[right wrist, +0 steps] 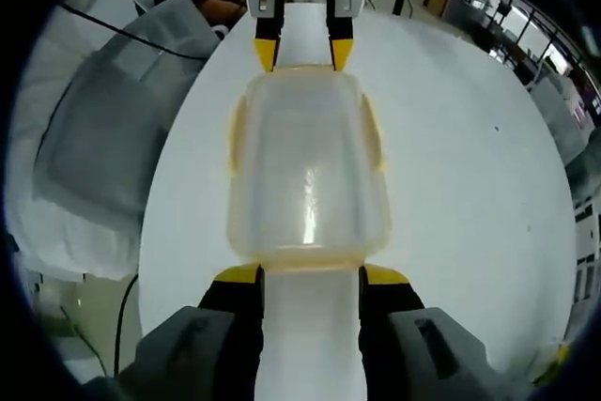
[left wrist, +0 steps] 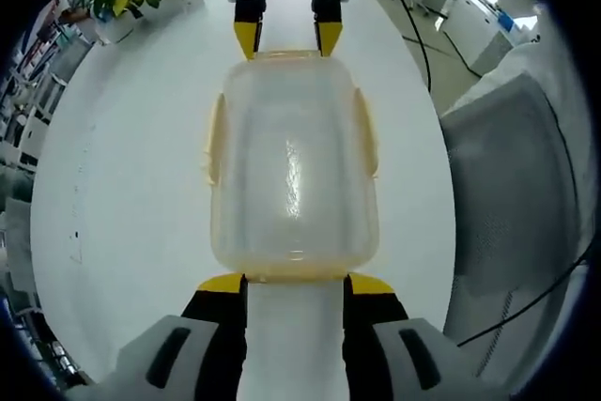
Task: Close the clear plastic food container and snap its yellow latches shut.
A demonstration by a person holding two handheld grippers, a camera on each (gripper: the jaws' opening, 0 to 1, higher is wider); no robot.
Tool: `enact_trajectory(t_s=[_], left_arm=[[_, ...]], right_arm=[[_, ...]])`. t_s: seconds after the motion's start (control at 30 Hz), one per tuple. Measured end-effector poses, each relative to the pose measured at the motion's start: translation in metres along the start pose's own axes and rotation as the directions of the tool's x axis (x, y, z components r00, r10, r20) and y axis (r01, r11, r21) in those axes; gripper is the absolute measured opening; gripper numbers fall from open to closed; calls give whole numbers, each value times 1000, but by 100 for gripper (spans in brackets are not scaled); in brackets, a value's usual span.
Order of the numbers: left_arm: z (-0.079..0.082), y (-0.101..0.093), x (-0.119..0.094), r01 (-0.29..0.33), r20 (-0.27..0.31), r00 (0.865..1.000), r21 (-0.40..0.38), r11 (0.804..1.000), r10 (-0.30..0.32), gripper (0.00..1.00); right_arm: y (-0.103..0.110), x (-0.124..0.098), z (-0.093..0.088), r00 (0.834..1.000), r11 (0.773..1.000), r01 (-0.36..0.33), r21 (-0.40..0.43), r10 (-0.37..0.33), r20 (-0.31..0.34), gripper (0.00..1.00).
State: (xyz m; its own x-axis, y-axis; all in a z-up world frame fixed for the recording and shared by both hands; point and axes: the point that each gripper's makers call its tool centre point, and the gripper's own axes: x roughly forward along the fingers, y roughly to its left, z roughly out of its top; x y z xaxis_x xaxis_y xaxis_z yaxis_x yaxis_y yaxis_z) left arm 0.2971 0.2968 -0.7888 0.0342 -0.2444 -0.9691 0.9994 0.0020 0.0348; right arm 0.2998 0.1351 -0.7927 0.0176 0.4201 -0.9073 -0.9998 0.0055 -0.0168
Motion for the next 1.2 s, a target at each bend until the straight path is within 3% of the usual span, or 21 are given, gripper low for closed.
enact_trajectory(t_s=[0.1, 0.13, 0.2, 0.27, 0.33, 0.53, 0.73, 0.83, 0.93, 1.03, 1.1, 1.17, 1.2], left_arm=[[0, 0, 0, -5, 3, 1000, 2, 1000, 5, 33], [-1, 0, 0, -8, 2, 1000, 0, 1000, 8, 33], [-4, 0, 0, -18, -1, 1000, 4, 1000, 18, 33], [-6, 2, -1, -39, -10, 999, 42, 998, 40, 28], [-7, 0, 0, -35, -7, 999, 35, 999, 35, 29], [-11, -3, 1, -32, -15, 999, 20, 999, 32, 30], [-26, 0, -1, -61, -59, 996, -20, 998, 60, 31], [-33, 4, -10, -95, -60, 994, -62, 994, 91, 32], [-36, 11, -18, -151, -44, 988, -128, 980, 146, 34], [-38, 18, -24, -192, -23, 981, -292, 937, 194, 36], [-42, 20, -27, -197, -21, 979, -393, 898, 205, 37], [-45, 22, -29, -188, -5, 976, -538, 822, 220, 37], [-44, 25, -31, -173, 22, 971, -619, 766, 237, 38]], right_arm=[[0, 0, -1, 1000, 1000, -7, 30, 7, 3, 33], [9, 0, -3, 999, 995, -49, 83, 49, 5, 23], [6, 2, -5, 999, 997, -36, 67, 36, 1, 9], [-12, 2, -6, 998, 995, 65, 73, -67, 22, 16], [-5, 1, -7, 999, 990, 15, 141, -20, 34, 19], [3, -3, -6, 999, 991, -1, 130, -6, 52, 26], [7, -1, -17, 1000, 990, -9, 141, 7, 13, 28], [14, -2, -30, 998, 957, -49, 285, 56, -15, 40], [-2, -7, -40, 999, 949, 24, 314, -7, -53, 40], [-14, -16, -44, 997, 907, 66, 415, -40, -73, 35], [-23, -22, -41, 997, 839, 74, 539, -61, -42, 36], [-32, -27, -31, 995, 784, 61, 618, -93, 20, 36], [-37, -31, -22, 989, 767, 45, 640, -124, 79, 35]])
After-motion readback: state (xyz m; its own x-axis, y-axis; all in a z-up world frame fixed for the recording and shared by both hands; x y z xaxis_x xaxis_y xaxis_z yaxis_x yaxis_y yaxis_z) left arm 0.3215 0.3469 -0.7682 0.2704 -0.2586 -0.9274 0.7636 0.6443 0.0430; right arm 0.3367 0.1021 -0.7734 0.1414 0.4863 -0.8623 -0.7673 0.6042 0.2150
